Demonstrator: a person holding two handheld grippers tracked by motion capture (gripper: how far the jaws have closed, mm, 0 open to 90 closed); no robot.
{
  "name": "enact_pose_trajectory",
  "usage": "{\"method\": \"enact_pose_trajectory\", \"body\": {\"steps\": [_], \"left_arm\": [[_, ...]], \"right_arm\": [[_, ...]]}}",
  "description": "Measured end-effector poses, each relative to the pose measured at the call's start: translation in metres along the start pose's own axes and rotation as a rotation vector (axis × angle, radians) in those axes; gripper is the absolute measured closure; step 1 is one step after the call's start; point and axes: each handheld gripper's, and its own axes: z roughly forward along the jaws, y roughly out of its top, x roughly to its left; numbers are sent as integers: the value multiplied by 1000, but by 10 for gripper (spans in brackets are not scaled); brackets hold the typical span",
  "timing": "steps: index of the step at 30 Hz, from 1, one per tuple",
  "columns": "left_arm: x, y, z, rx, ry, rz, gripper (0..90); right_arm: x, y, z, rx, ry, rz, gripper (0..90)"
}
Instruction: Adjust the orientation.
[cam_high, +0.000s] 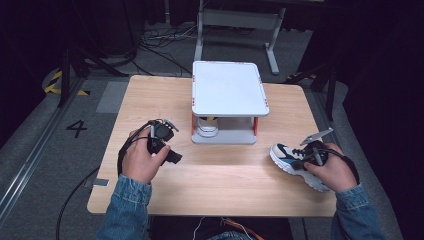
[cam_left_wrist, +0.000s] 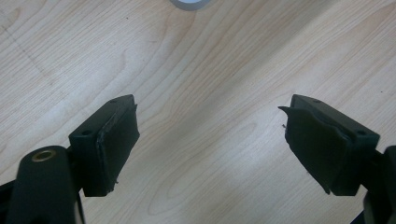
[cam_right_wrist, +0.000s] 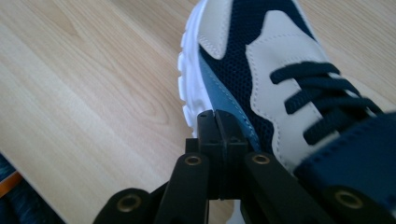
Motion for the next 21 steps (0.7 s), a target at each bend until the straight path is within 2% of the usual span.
{"method": "enact_pose_trajectory", "body": {"steps": [2,3,6,11,15,18,21], "left_arm": [[2,-4,-3,-3,5,-10,177],[3,-6,-3,-2,9,-15,177],[4,-10,-3,5,14,-25,179],[3,-12,-4,6,15,-21,177],[4,-13,-5,5,17,-27,177],[5,-10,-3,9,14,-24,176],[4,-7,-2,10,13,-16,176]], "right_arm": [[4,8,5,-17,-25,-21,900],[4,10,5,-38,-45,-19,900],[3,16,11,-109,-59,3,900],[14,26,25,-91,-71,-39,897],[23,29,33,-67,-50,-67,839],[31,29,26,-103,31,-64,813],[36,29,16,-127,22,-75,800]]}}
